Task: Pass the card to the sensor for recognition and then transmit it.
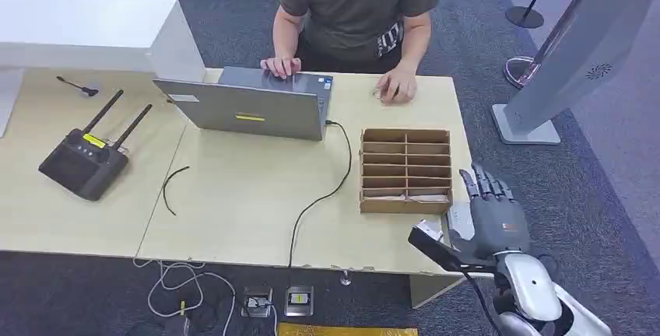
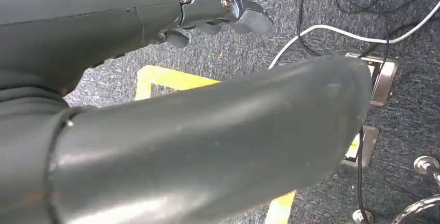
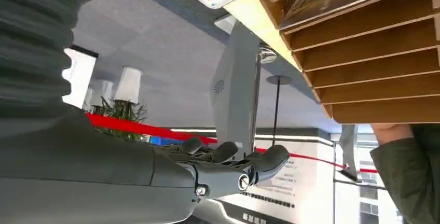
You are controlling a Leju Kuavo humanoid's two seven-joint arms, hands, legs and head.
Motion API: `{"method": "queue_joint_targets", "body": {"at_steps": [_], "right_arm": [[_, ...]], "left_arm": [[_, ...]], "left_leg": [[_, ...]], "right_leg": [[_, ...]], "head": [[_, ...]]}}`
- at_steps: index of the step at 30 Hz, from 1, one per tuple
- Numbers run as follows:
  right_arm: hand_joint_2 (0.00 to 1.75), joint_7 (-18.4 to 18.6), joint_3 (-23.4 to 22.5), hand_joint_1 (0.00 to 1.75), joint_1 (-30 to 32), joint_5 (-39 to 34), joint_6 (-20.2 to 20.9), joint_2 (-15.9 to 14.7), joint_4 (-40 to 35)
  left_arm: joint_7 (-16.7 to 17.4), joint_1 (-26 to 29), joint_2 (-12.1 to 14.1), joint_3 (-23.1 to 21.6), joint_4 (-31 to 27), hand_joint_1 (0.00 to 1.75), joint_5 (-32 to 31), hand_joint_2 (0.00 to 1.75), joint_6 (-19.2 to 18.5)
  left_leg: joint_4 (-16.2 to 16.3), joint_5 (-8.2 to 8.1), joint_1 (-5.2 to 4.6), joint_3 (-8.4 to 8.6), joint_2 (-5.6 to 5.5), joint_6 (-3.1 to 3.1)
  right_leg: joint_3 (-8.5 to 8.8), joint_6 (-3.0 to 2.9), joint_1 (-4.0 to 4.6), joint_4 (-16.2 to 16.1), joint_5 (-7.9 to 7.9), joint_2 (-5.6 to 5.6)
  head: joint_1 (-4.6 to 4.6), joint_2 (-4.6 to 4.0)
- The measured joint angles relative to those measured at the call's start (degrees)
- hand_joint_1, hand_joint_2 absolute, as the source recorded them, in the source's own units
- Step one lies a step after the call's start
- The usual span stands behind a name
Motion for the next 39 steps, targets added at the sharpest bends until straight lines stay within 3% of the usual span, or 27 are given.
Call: {"method": "queue_joint_targets", "body": {"at_steps": [39], "right_arm": [[1.75,-1.51,2.1,0.0,-3.3,-4.15,-5.84,4.89,7.95]], "left_arm": [[2.36,-0.18,0.04,-0.04,0.0,0.0,-0.79,0.0,-0.59]], "left_leg": [[0.0,0.0,0.0,0.0,0.0,0.0]], "right_leg": [[0.0,0.0,0.0,0.0,0.0,0.0]], "head": [[0.02,0.0]]}}
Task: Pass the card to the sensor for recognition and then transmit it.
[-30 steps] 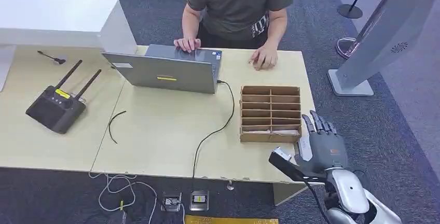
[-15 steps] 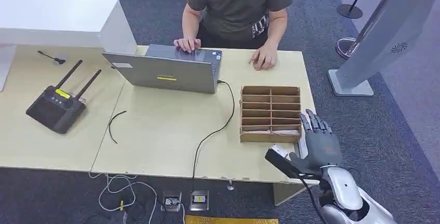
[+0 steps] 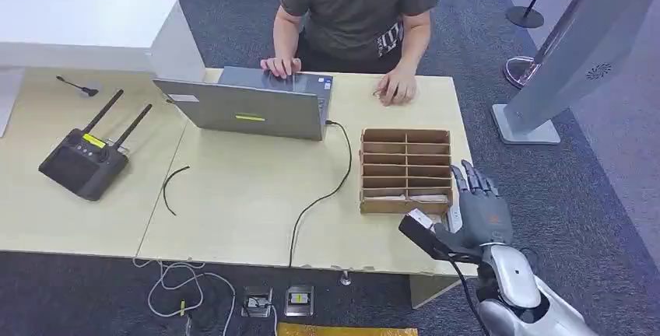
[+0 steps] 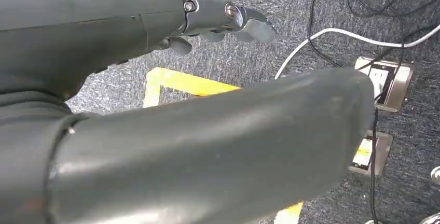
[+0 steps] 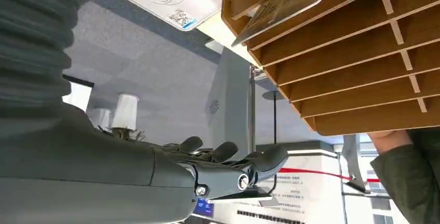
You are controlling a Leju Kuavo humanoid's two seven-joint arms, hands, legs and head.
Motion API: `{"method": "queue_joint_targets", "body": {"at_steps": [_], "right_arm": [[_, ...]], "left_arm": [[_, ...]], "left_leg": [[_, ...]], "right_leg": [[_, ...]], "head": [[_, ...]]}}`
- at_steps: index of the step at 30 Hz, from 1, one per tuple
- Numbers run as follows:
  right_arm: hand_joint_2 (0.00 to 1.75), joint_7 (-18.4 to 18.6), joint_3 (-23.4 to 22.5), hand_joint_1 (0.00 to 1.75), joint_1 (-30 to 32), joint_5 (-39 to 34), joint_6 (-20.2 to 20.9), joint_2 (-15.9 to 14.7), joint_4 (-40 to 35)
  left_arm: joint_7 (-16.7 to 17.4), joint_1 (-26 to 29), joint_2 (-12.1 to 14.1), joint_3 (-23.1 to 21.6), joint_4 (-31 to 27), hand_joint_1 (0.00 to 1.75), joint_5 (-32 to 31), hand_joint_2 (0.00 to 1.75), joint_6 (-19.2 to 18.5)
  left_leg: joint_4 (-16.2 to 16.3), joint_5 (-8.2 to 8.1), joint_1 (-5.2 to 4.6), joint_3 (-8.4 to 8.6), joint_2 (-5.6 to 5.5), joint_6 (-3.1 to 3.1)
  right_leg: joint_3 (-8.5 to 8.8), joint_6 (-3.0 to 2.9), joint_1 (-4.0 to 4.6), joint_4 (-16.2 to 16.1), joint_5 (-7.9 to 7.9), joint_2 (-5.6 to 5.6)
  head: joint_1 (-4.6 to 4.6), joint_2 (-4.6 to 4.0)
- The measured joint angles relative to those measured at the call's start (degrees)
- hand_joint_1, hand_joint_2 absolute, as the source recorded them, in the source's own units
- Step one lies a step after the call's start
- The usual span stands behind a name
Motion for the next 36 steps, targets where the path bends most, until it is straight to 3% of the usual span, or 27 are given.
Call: {"method": "queue_joint_targets", "body": {"at_steps": [10,36], "right_arm": [[1.75,-1.95,0.33,0.0,-1.24,1.88,0.83,1.25,2.36],[1.75,-2.97,0.63,0.0,-1.94,2.84,1.95,4.0,5.88]], "left_arm": [[0.04,-0.03,0.0,0.0,0.0,0.0,0.0,0.0,-0.2],[1.11,-0.15,0.0,0.0,0.0,0.0,-0.17,0.0,-0.87]], "left_leg": [[0.0,0.0,0.0,0.01,0.0,0.0],[0.0,0.0,0.0,0.0,0.0,0.0]], "right_leg": [[0.0,0.0,0.0,0.0,0.0,0.02],[0.0,0.0,0.0,0.0,0.0,-0.01]], "head": [[-0.02,0.0],[0.0,0.0]]}}
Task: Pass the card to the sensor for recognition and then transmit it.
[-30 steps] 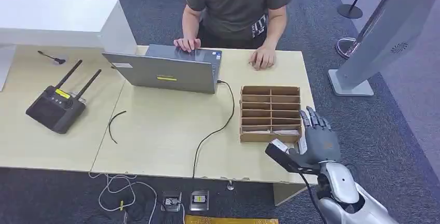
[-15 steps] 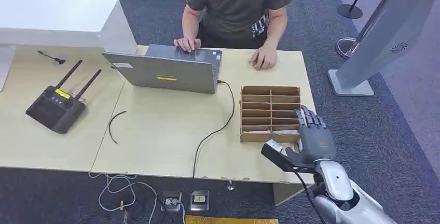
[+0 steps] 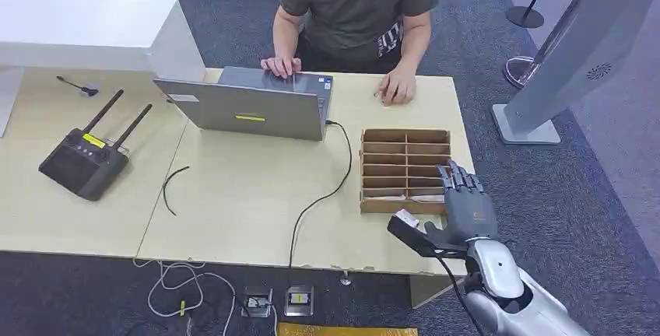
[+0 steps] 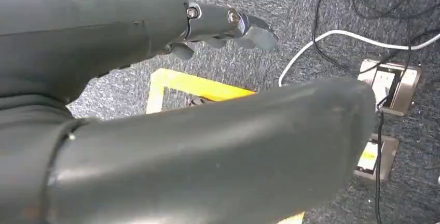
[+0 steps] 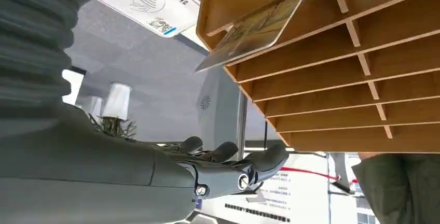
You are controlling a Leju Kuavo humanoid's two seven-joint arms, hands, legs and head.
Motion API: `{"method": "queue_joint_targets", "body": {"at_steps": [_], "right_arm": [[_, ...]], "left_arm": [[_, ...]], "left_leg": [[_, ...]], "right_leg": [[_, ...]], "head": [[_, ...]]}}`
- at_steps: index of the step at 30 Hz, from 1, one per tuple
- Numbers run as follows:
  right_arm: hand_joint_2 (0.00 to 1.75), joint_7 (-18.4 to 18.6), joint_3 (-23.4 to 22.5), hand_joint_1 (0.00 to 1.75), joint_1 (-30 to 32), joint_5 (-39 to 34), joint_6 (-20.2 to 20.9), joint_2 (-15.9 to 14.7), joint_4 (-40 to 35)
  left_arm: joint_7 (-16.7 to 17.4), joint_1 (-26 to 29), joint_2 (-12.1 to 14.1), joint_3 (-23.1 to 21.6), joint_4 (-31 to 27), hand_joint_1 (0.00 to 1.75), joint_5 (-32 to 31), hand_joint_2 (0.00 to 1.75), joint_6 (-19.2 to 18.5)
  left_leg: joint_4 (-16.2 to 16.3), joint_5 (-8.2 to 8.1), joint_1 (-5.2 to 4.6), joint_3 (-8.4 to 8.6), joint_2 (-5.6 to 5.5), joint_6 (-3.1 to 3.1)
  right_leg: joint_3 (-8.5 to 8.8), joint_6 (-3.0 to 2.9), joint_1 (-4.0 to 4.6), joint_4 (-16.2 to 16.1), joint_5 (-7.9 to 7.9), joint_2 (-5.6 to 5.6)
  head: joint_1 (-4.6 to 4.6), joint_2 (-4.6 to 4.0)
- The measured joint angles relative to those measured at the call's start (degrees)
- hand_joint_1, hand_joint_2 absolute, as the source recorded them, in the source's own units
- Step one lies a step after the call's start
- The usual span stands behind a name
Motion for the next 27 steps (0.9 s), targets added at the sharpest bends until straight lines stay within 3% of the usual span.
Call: {"method": "queue_joint_targets", "body": {"at_steps": [27], "right_arm": [[1.75,-1.6,-0.13,0.0,-0.25,0.15,1.07,1.55,1.88]], "left_arm": [[0.15,-0.3,0.0,0.0,0.09,0.0,-0.63,0.0,-0.37]], "left_leg": [[0.0,0.0,0.0,0.01,0.0,0.0]], "right_leg": [[0.0,0.0,0.0,0.0,0.0,0.01]], "head": [[0.0,0.0]]}}
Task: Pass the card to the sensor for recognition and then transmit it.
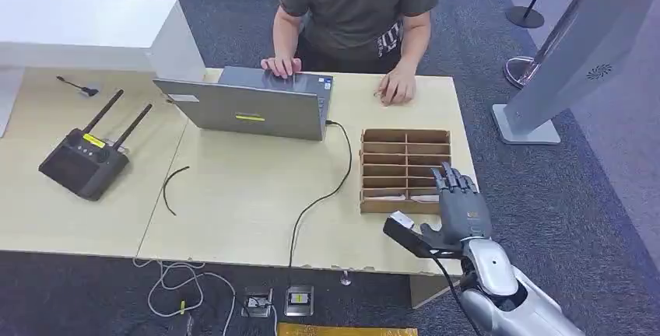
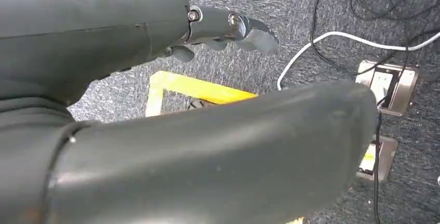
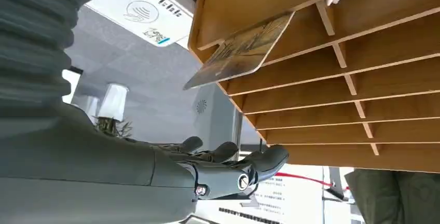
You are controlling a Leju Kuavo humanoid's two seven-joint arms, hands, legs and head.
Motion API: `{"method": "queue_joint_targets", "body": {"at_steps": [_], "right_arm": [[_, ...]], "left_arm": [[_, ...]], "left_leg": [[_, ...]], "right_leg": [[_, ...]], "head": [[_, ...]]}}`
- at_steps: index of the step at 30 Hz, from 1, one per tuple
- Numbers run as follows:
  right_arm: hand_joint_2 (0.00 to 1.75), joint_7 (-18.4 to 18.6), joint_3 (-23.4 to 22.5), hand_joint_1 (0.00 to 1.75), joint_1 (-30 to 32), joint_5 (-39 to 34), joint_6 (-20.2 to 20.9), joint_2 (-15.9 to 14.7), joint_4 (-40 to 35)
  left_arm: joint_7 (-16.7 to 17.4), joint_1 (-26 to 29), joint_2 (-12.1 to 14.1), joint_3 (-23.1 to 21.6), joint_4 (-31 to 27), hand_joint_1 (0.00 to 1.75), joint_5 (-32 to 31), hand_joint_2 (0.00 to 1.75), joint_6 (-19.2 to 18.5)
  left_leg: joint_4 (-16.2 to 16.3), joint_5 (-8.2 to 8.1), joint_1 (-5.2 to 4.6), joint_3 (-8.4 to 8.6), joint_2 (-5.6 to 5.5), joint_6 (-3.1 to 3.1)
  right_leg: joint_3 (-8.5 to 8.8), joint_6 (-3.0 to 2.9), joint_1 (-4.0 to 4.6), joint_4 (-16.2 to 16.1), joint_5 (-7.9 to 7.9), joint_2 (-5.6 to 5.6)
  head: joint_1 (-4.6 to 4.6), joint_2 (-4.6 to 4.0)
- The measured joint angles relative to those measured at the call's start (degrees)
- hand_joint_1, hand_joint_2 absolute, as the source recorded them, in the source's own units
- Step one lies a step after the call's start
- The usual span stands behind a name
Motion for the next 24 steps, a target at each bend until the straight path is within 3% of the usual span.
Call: {"method": "queue_joint_targets", "body": {"at_steps": [4,5,6,7,24], "right_arm": [[1.75,-0.13,0.0,0.0,0.0,0.0,-0.02,0.11,0.22],[1.75,-0.13,-0.02,0.07,0.0,0.02,-0.04,0.15,0.22],[1.75,-0.13,-0.02,1.61,0.01,0.04,-0.04,0.2,0.24],[1.75,-0.13,-0.02,1.75,0.01,0.09,-0.07,0.22,0.24],[1.75,-2.03,0.0,1.75,0.32,-0.26,0.94,1.01,0.42]], "left_arm": [[0.0,-0.13,0.0,0.0,0.02,0.0,-0.39,0.0,-0.13],[0.0,-0.16,0.0,0.0,0.02,0.0,-0.39,0.0,-0.15],[0.0,-0.18,0.0,0.0,0.02,0.0,-0.44,0.0,-0.24],[0.02,-0.19,0.0,0.0,0.02,0.0,-0.48,0.0,-0.31],[1.79,-0.57,0.0,-0.04,0.04,0.0,-2.14,0.0,-0.81]], "left_leg": [[0.0,0.0,0.0,0.0,0.0,0.0],[0.0,0.0,0.0,0.0,0.0,0.0],[0.0,0.0,0.0,0.0,0.0,0.0],[0.0,0.0,0.0,0.0,0.0,0.0],[0.0,0.0,0.02,0.02,0.01,0.0]], "right_leg": [[0.0,0.0,0.0,0.0,0.0,0.0],[0.0,0.0,0.0,0.0,0.0,0.0],[0.0,0.0,0.0,0.0,0.0,0.0],[0.0,0.0,0.0,0.0,0.0,0.01],[0.0,0.0,0.02,0.0,0.0,0.04]], "head": [[0.0,0.0],[0.0,0.0],[0.0,0.0],[0.0,0.0],[0.0,-0.02]]}}
